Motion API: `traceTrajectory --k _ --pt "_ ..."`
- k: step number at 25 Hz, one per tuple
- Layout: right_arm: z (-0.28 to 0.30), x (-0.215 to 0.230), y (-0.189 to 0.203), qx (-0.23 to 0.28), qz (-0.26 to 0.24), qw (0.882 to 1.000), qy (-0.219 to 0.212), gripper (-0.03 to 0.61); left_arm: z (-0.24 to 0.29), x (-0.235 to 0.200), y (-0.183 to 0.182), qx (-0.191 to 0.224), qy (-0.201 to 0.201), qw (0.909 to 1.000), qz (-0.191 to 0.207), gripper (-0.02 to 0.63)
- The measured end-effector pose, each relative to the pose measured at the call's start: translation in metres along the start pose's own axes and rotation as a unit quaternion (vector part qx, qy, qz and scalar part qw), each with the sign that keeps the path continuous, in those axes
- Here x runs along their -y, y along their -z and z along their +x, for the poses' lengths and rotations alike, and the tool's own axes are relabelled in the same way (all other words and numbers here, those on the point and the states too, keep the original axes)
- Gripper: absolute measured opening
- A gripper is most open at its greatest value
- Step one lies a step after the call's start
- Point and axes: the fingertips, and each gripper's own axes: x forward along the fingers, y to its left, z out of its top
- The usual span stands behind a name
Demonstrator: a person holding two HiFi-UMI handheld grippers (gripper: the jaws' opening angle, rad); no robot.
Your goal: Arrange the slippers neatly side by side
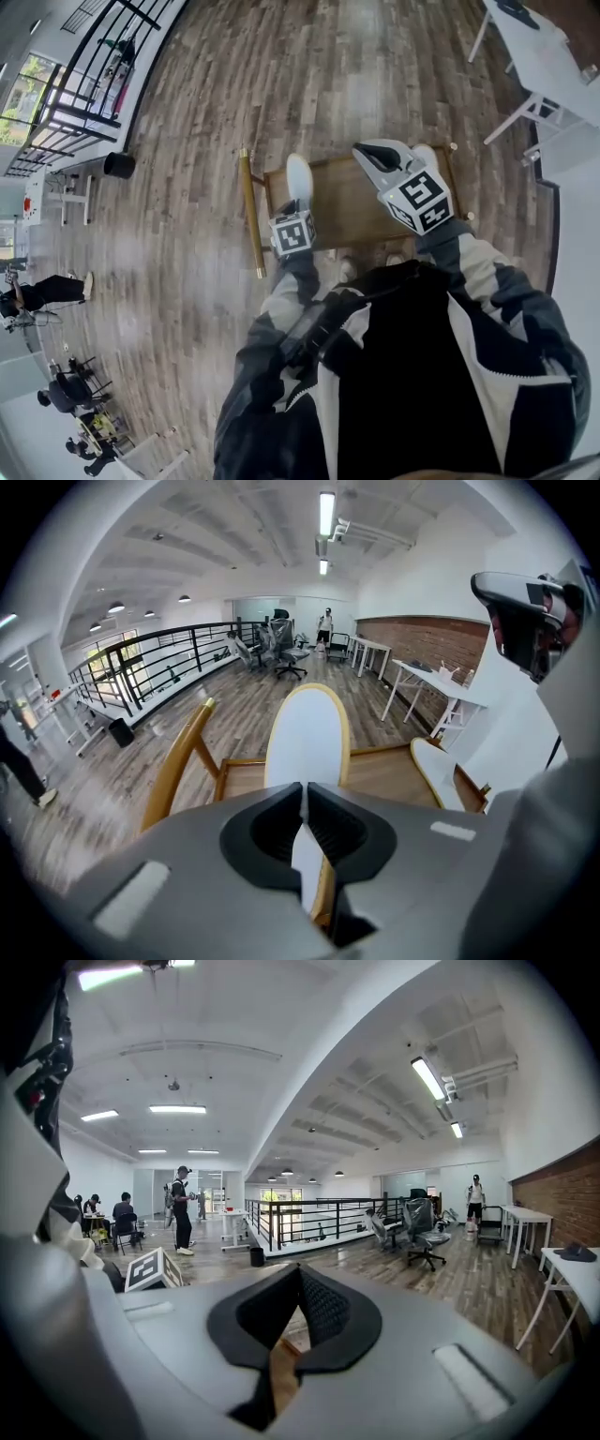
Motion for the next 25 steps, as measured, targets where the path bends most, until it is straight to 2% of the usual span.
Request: traceTrajectory --k 7,14,25 --pt "0.021 -0.022 -0.004 -0.004 -0.009 1.000 -0.016 0.005 0.002 -0.042 0.019 -0.005 -0.024 0.9995 -0.021 0.035" --pt "0.017 -0.018 0.002 -0.019 -0.013 1.000 0.010 0.005 0.032 -0.072 0.048 -0.044 -0.026 0.9959 -0.075 0.035" --pt "-0.013 0.014 0.011 -0.032 -0.005 0.996 0.083 0.005 0.076 -0.081 0.059 -0.096 -0.019 0.9935 -0.059 0.035"
